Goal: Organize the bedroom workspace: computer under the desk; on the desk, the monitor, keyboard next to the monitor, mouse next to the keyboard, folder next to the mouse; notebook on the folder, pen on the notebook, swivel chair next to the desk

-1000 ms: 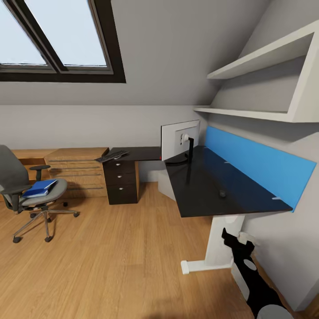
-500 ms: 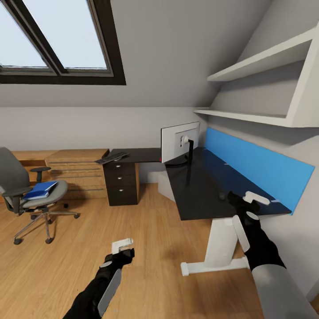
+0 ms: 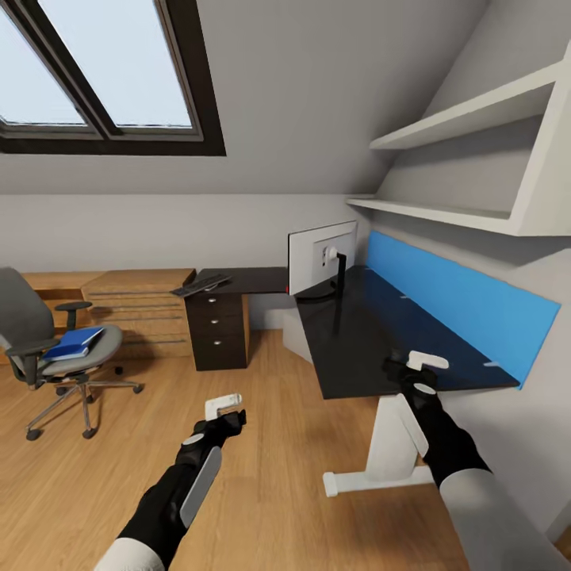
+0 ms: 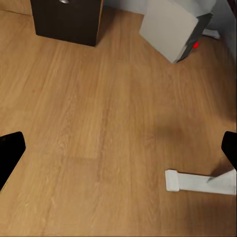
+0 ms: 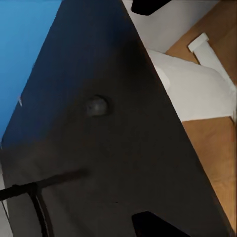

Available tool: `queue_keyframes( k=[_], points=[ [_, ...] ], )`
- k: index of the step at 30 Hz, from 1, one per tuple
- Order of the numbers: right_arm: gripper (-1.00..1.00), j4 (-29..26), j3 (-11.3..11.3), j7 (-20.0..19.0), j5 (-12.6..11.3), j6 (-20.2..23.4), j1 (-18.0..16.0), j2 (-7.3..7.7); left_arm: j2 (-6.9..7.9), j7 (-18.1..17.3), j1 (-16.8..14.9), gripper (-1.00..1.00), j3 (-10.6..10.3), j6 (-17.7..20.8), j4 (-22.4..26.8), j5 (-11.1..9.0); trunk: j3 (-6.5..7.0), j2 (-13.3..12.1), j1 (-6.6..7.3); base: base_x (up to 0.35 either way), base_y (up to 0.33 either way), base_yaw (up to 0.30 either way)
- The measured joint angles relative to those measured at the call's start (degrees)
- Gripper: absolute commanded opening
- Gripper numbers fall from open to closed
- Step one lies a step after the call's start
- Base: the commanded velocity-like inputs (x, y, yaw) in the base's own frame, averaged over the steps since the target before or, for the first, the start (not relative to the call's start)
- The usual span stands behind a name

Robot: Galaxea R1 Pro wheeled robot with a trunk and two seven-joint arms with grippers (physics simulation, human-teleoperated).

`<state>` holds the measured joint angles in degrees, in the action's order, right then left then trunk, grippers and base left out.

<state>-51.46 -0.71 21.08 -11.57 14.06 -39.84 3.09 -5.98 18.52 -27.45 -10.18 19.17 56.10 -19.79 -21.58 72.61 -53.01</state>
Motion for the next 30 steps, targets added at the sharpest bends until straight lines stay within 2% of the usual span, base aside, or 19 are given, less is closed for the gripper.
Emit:
queue_keyframes(
  k=[3, 4, 6, 9, 11, 14, 18, 20, 23, 30],
  points=[
    [1.00, 1.2, -0.6, -0.1, 0.0, 0.4, 0.0, 0.23, 0.04, 0.0, 0.9, 1.00, -0.1, 0.2, 5.6, 0.3, 0.54, -1.2, 0.66, 0.000, 0.000, 0.000],
    [1.00, 1.8, -0.8, -0.2, 0.0, 0.5, 0.0, 0.49, 0.08, 0.0, 2.2, 1.00, -0.2, 0.3, 8.5, 0.5, 0.72, -1.6, 0.88, 0.000, 0.000, 0.000],
    [1.00, 2.4, -0.9, -0.4, 0.0, 0.6, 0.0, 0.75, 0.12, 0.0, 3.7, 1.00, -0.2, 0.4, 11.2, 0.7, 1.08, -2.4, 1.32, 0.000, 0.000, 0.000],
    [1.00, 4.1, -1.0, -2.9, 0.0, 0.7, 0.0, 1.14, 0.22, 0.1, 6.1, 1.00, -0.2, 0.6, 15.5, 1.0, 1.61, -3.6, 1.98, 0.000, 0.000, 0.000],
    [1.00, 5.1, -1.1, -4.9, 0.1, 0.6, 0.0, 1.38, 0.25, 0.1, 6.5, 1.00, -0.3, 0.7, 16.5, 1.1, 1.97, -4.4, 2.42, 0.000, 0.000, 0.000],
    [1.00, 8.9, -1.1, -10.5, 0.3, 0.4, -0.7, 2.65, 0.25, 0.1, 7.6, 1.00, -0.4, 0.6, 19.0, 1.1, 2.51, -5.6, 3.08, 0.000, 0.000, 0.000],
    [1.00, 12.7, -1.1, -14.0, 0.4, -0.1, -2.3, 3.96, 0.26, 0.1, 9.1, 1.00, -1.1, 0.6, 21.5, 1.1, 3.23, -7.2, 3.96, 0.000, 0.000, 0.000],
    [1.00, 14.7, -1.1, -14.7, 0.4, -0.8, -3.0, 4.45, 0.29, 0.1, 9.5, 1.00, -1.4, 0.6, 22.2, 1.1, 3.59, -8.0, 4.39, 0.000, 0.000, 0.000],
    [1.00, 20.7, -1.1, -15.4, 0.3, -4.2, -5.7, 5.30, 0.32, 0.1, 9.9, 1.00, -1.8, 0.6, 22.9, 1.2, 4.13, -9.2, 5.05, 0.000, 0.000, 0.000],
    [1.00, 27.8, -1.1, -15.7, 0.4, -7.6, -9.3, 5.70, 0.33, 0.1, 10.1, 1.00, -1.9, 0.6, 23.1, 1.2, 5.22, -11.7, 6.38, 0.000, 0.000, 0.000]
  ],
)
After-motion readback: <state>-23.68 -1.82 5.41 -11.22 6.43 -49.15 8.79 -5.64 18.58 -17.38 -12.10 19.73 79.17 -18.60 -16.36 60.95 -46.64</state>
